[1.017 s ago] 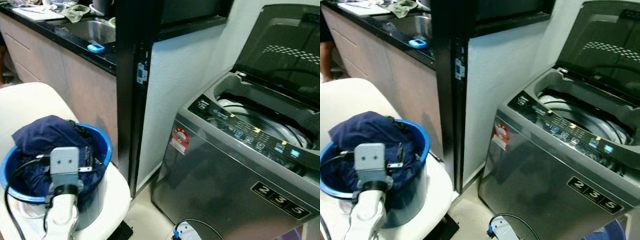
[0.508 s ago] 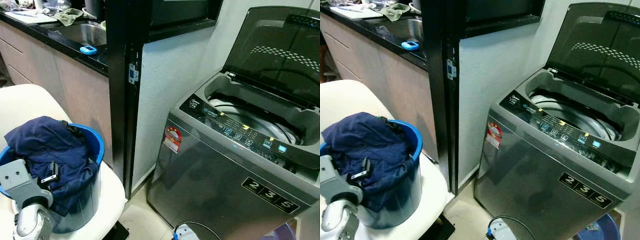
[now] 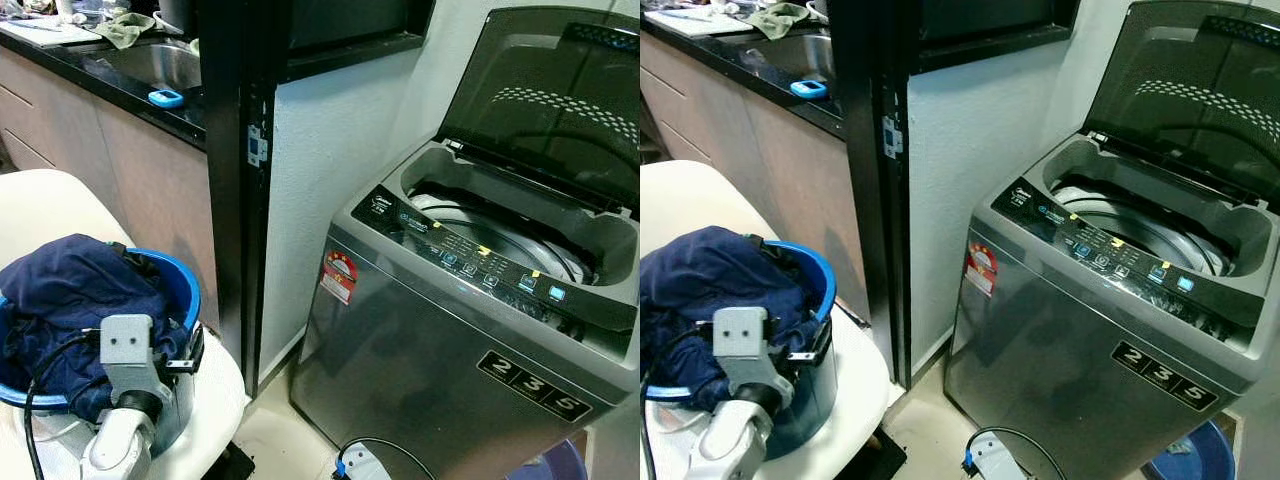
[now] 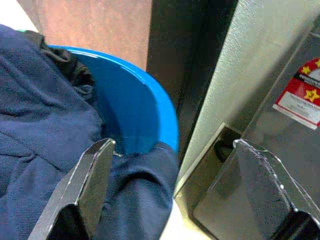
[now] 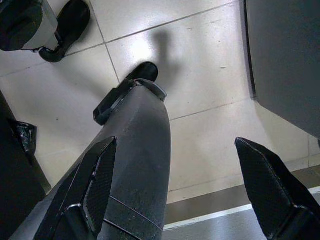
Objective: Clothes washing
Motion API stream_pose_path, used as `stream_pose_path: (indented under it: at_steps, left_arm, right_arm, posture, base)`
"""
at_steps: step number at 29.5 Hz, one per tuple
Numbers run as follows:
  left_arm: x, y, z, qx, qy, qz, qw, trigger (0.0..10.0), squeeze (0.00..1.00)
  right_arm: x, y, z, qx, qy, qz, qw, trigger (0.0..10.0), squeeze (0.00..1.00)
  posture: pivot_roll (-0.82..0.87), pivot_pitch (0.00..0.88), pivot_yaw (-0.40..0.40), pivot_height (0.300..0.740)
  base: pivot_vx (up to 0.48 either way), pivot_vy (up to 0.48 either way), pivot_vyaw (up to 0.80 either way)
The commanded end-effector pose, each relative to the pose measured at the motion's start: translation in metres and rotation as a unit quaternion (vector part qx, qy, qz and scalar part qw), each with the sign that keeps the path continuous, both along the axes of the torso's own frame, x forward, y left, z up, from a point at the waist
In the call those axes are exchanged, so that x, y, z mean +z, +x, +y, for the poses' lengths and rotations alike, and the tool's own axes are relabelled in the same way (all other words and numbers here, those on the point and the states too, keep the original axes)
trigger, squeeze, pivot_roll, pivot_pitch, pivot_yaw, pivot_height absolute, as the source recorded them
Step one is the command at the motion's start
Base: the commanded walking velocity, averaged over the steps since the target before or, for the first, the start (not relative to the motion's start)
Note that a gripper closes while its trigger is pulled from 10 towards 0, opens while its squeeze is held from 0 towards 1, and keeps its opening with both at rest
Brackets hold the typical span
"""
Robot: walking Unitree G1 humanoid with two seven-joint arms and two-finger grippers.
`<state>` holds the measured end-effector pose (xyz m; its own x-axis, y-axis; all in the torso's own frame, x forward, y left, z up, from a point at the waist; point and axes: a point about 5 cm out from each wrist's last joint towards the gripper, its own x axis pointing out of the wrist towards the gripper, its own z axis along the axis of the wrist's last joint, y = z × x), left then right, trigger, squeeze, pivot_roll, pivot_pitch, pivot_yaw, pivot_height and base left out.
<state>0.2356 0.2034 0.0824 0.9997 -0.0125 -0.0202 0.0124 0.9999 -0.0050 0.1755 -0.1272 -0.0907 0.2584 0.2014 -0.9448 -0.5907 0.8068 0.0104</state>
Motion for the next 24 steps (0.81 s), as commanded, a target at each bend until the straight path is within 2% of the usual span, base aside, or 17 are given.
stream_pose_path:
  at_steps: [1,3,5,8,11,12,14,15,24]
  left_arm:
    - [-0.004,-0.003,0.000,-0.008,0.013,0.011,1.000,10.0,0.00]
    - [-0.008,-0.004,0.002,-0.004,0.015,0.022,1.000,10.0,0.00]
    - [-0.015,-0.007,0.005,0.011,0.021,0.041,0.999,10.0,0.00]
    - [-0.017,-0.008,0.005,0.015,0.023,0.046,0.999,10.0,0.00]
    - [-0.021,-0.008,0.011,0.043,0.035,0.059,0.997,10.0,0.00]
    - [-0.023,-0.009,0.013,0.052,0.040,0.064,0.996,7.4,0.00]
    - [-0.023,-0.009,0.013,0.052,0.040,0.064,0.996,7.4,0.00]
    - [-0.024,-0.009,0.016,0.062,0.045,0.067,0.995,0.0,0.00]
    - [-0.022,-0.009,0.019,0.073,0.046,0.062,0.994,0.0,0.00]
  right_arm:
    - [-0.002,-0.003,-0.004,0.004,-0.009,0.005,1.000,10.0,0.00]
    - [-0.002,-0.004,-0.006,0.004,-0.011,0.005,1.000,10.0,0.00]
    - [-0.004,-0.008,-0.019,0.007,-0.022,0.009,1.000,10.0,0.00]
    - [-0.004,-0.010,-0.024,0.008,-0.025,0.011,1.000,10.0,0.00]
    - [-0.005,-0.012,-0.031,0.009,-0.031,0.013,0.999,10.0,0.00]
    - [-0.005,-0.012,-0.032,0.009,-0.031,0.013,0.999,10.0,0.00]
    - [-0.005,-0.012,-0.032,0.009,-0.031,0.013,0.999,10.0,0.00]
    - [-0.005,-0.012,-0.032,0.009,-0.031,0.013,0.999,10.0,0.00]
    - [-0.004,-0.011,-0.029,0.009,-0.031,0.011,0.999,10.0,0.00]
  posture:
    - [0.30,0.000,-0.132,0.740]
    - [0.30,0.000,-0.132,0.740]
    - [0.31,0.000,-0.131,0.740]
    - [0.31,0.000,-0.131,0.740]
    - [0.31,0.000,-0.132,0.740]
    - [0.31,0.000,-0.132,0.740]
    - [0.31,0.000,-0.132,0.740]
    - [0.30,0.000,-0.131,0.740]
    - [0.31,0.000,-0.130,0.740]
  base:
    - [0.000,0.000,0.00]
    - [0.000,0.000,0.00]
    - [0.000,0.000,0.00]
    - [0.000,0.000,0.00]
    - [0.000,0.000,0.00]
    - [0.000,0.000,0.00]
    - [0.000,0.000,0.00]
    - [0.000,0.000,0.00]
    - [0.000,0.000,0.00]
